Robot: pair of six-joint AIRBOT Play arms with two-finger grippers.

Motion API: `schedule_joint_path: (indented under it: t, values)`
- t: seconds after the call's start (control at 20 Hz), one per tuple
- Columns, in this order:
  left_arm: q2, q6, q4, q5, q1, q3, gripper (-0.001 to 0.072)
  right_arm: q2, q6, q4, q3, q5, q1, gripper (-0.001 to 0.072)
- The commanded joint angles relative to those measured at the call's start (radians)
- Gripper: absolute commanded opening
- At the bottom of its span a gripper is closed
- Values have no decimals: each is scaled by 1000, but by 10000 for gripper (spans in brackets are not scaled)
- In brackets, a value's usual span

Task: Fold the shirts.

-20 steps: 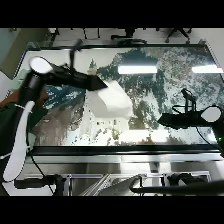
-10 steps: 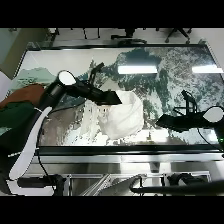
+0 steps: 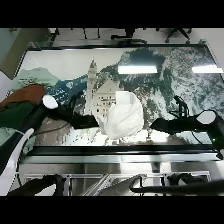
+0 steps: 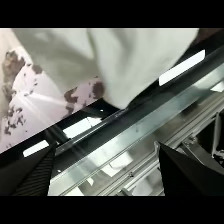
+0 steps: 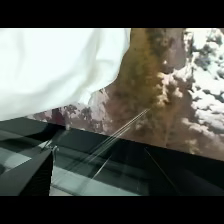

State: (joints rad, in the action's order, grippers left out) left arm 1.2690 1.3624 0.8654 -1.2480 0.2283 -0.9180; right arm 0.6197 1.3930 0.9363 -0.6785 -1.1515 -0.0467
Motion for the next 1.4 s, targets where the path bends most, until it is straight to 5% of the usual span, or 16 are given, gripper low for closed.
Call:
schedule_joint_path:
  t: [0.0, 0.05, 0.2, 0.45, 0.5, 0.6, 0.7, 0.75, 1.0, 1.35]
  values:
    - [-43, -126, -195, 306, -5, 311, 704, 117, -172, -98, 31, 141, 1, 481]
    - [-31, -185, -284, 369, -5, 348, 704, 166, -244, -153, 30, 179, 1, 423]
    - [48, -320, -481, 454, -5, 354, 704, 332, -369, -294, 13, 247, 1, 424]
    - [225, -344, -502, 444, -3, 206, 702, 544, -494, -440, -73, 246, 51, 424]
    - [257, -343, -503, 436, -3, 173, 600, 567, -500, -451, -92, 251, 73, 410]
    - [307, -344, -502, 420, -2, 119, 400, 599, -500, -451, -128, 256, 111, 194]
    - [357, -344, -500, 382, -3, 57, 57, 590, -500, -451, -160, 234, 117, 31]
    - [377, -348, -499, 355, -3, 24, 14, 573, -499, -450, -176, 224, 114, 22]
    - [326, -352, -490, 223, -11, -89, 10, 415, -462, -444, -238, 117, 40, 21]
    - [-140, -313, -491, 121, -170, -305, 10, 76, -450, -467, -505, -29, -120, 20]
